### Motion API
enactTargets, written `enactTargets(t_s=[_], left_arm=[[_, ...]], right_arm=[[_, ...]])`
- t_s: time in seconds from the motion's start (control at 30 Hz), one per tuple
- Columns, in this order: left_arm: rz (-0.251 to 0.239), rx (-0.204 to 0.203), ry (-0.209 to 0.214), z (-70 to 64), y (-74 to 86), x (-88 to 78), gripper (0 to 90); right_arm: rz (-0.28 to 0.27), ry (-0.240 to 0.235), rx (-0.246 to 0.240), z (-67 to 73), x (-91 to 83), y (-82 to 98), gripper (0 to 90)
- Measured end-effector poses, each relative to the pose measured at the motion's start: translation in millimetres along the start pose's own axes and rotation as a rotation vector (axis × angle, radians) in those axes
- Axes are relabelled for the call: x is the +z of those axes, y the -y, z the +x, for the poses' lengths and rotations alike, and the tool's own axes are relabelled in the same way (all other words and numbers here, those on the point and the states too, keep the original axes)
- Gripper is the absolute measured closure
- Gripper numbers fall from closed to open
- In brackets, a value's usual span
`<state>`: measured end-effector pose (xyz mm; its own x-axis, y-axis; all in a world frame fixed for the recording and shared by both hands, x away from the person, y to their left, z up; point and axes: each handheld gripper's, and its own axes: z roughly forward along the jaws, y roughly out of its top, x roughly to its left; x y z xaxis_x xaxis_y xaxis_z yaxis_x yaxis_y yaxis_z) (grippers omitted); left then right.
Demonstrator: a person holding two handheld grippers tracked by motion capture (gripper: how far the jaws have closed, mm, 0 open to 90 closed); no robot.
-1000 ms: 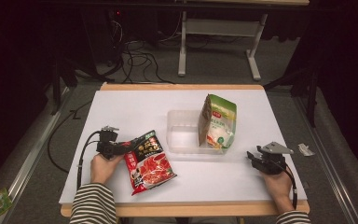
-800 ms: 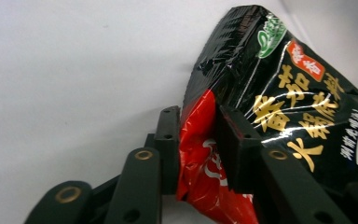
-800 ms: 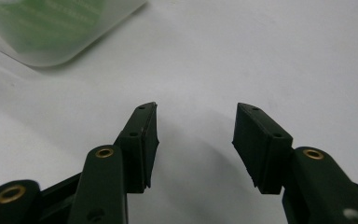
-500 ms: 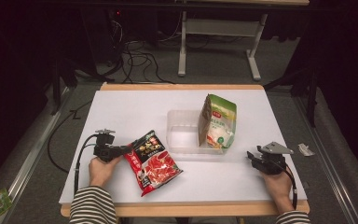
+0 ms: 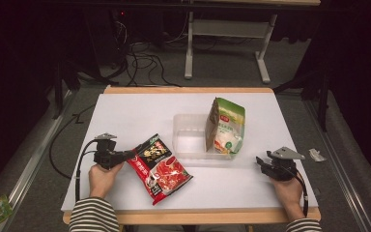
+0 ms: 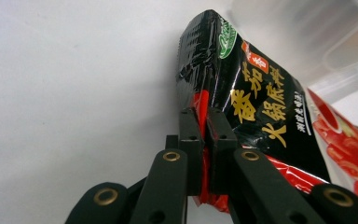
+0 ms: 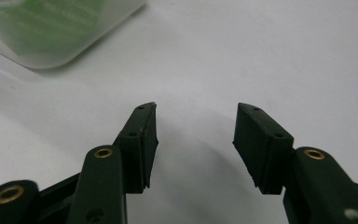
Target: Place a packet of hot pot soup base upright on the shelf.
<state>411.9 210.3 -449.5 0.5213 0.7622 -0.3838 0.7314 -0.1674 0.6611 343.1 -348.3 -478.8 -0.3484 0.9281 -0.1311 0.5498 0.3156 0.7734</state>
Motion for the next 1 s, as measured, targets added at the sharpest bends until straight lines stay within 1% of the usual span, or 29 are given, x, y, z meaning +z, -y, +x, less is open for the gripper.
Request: enactTargets(t_s=[0.07,0.1,0.13,0.3,0.4,0.43,0.47,0.53,0.83,0.9,0.93,1.0], left_arm=[[-0.007,0.02,-0.002,-6.7,-4.5,-6.8,87.6],[-0.009,0.021,-0.001,-9.1,-6.5,-9.0,87.7],[-0.014,0.034,-0.005,-12.8,-9.7,-12.9,87.7],[-0.048,0.07,-0.019,-27.7,-19.5,-25.3,87.9],[-0.071,0.089,-0.011,-36.3,-23.6,-31.7,88.0],[-0.074,0.095,0.0,-38.1,-24.7,-34.0,88.0],[-0.081,0.092,0.013,-40.1,-25.9,-35.7,88.0],[-0.088,0.109,0.01,-45.6,-28.7,-39.7,88.0],[-0.1,0.154,0.006,-61.9,-37.7,-50.6,88.3],[-0.105,0.158,0.007,-64.1,-39.3,-52.9,88.3],[-0.112,0.152,0.015,-65.6,-40.0,-54.2,88.4],[-0.116,0.162,0.019,-67.3,-40.9,-56.4,88.4]], right_arm=[[0.0,-0.001,0.0,-0.1,-0.1,0.1,49.7],[-0.001,-0.002,0.001,-0.1,-0.1,0.1,49.6],[-0.001,-0.002,0.001,-0.2,-0.1,0.1,49.5],[-0.002,-0.003,0.009,-0.6,-0.4,0.1,49.1],[-0.003,-0.004,0.01,-0.7,-0.3,0.2,49.0],[-0.003,-0.005,0.01,-0.8,-0.4,0.2,49.0],[-0.005,-0.005,0.01,-0.9,-0.4,0.3,49.0],[-0.004,-0.006,0.018,-1.1,-0.6,0.3,48.9],[-0.005,-0.008,0.016,-1.3,-0.7,0.3,48.8],[-0.005,-0.008,0.016,-1.3,-0.6,0.3,48.8],[-0.005,-0.007,0.018,-1.1,-0.7,0.3,48.7],[-0.005,-0.008,0.017,-1.3,-0.7,0.3,48.6]])
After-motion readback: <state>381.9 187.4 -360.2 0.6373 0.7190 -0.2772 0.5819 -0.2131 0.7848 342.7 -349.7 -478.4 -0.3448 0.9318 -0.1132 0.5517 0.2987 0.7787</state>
